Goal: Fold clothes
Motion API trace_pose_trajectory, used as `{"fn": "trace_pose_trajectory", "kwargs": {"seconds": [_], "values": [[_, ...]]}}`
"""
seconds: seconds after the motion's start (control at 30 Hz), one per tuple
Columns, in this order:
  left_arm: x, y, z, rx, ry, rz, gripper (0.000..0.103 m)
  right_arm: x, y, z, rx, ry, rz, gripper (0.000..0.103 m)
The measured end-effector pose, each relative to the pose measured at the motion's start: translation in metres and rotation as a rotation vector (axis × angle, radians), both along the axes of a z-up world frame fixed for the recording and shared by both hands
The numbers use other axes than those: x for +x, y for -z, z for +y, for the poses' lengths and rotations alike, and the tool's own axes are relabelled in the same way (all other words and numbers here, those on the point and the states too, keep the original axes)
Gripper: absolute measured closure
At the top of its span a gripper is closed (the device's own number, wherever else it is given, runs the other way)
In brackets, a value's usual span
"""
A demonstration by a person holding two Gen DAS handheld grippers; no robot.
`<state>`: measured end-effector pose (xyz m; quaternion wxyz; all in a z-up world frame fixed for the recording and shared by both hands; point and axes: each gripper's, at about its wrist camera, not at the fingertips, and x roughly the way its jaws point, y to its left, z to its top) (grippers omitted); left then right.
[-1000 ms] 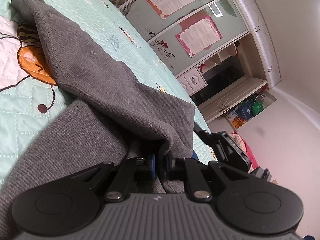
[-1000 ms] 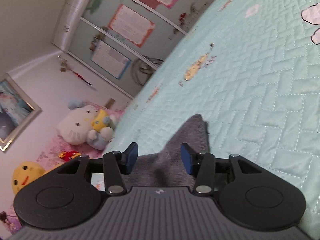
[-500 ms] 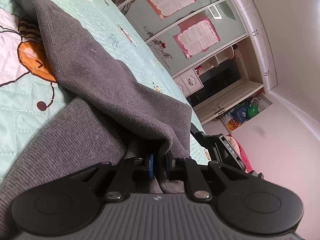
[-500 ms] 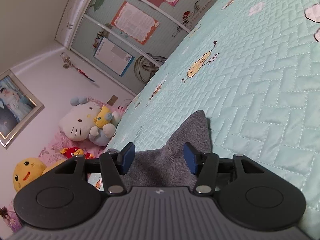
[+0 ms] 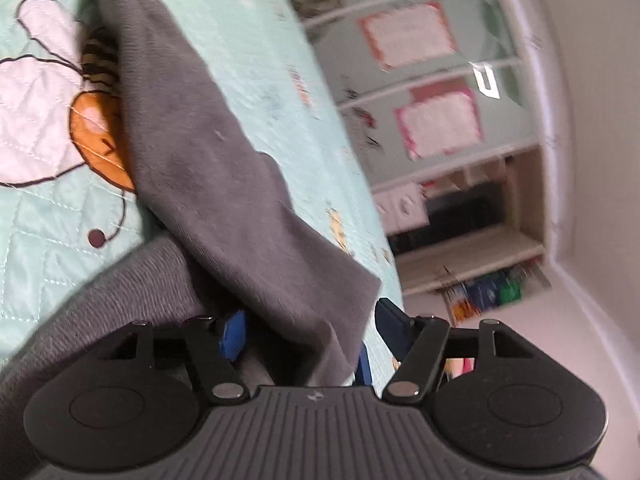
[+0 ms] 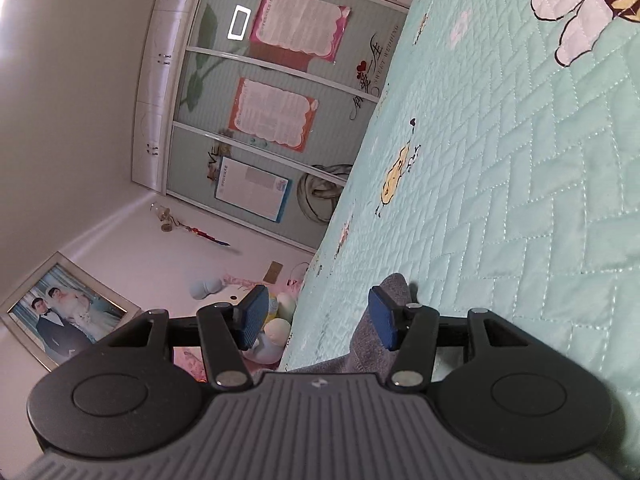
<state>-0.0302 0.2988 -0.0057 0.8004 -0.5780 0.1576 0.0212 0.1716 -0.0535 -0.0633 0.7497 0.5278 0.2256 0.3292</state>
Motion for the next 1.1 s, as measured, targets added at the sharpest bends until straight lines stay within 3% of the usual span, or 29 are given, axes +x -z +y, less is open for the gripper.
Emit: {"fn": "trace_pose_trajectory", "kwargs": {"seconds": [0.07, 0.1, 0.17, 0.2, 0.43, 0.57, 0.73, 0.93, 1.0, 1.03, 1.07, 1.1], "values": [[0.003, -0.002, 0.001, -0.004, -0.028, 0.016, 0.039, 0.001, -0.001, 0.002, -0.018, -0.009, 0.000, 0.047], [0.005, -0.001, 0.003, -0.014, -0.037, 0.023, 0.049, 0.001, -0.002, 0.003, -0.030, -0.014, -0.001, 0.047], [0.010, 0.001, 0.007, -0.022, -0.051, 0.037, 0.077, 0.001, -0.003, 0.005, -0.049, -0.020, -0.004, 0.047], [0.010, -0.002, 0.008, 0.011, -0.055, 0.037, 0.098, 0.001, -0.003, 0.006, -0.058, -0.022, -0.004, 0.047], [-0.027, -0.042, -0.011, 0.360, -0.114, -0.095, 0.100, -0.001, -0.011, 0.013, -0.112, -0.037, -0.035, 0.047], [-0.033, -0.030, -0.019, 0.474, -0.127, -0.045, 0.100, -0.001, -0.018, 0.021, -0.175, -0.062, -0.055, 0.047], [-0.027, -0.014, -0.014, 0.464, -0.106, 0.012, 0.100, 0.001, -0.023, 0.031, -0.278, -0.059, -0.050, 0.047], [-0.024, -0.006, -0.011, 0.461, -0.104, 0.041, 0.100, 0.000, -0.039, 0.029, -0.244, -0.062, -0.110, 0.046], [-0.025, -0.004, -0.011, 0.455, -0.107, 0.041, 0.100, 0.008, -0.035, 0.032, -0.218, -0.110, -0.105, 0.037], [-0.024, -0.004, -0.011, 0.452, -0.105, 0.041, 0.099, 0.014, -0.027, 0.037, -0.256, -0.131, -0.063, 0.036], [-0.024, -0.003, -0.010, 0.448, -0.103, 0.043, 0.099, 0.018, -0.021, 0.039, -0.288, -0.137, -0.031, 0.048], [-0.022, -0.002, -0.009, 0.441, -0.103, 0.050, 0.098, 0.018, -0.022, 0.039, -0.292, -0.130, -0.033, 0.044]]}}
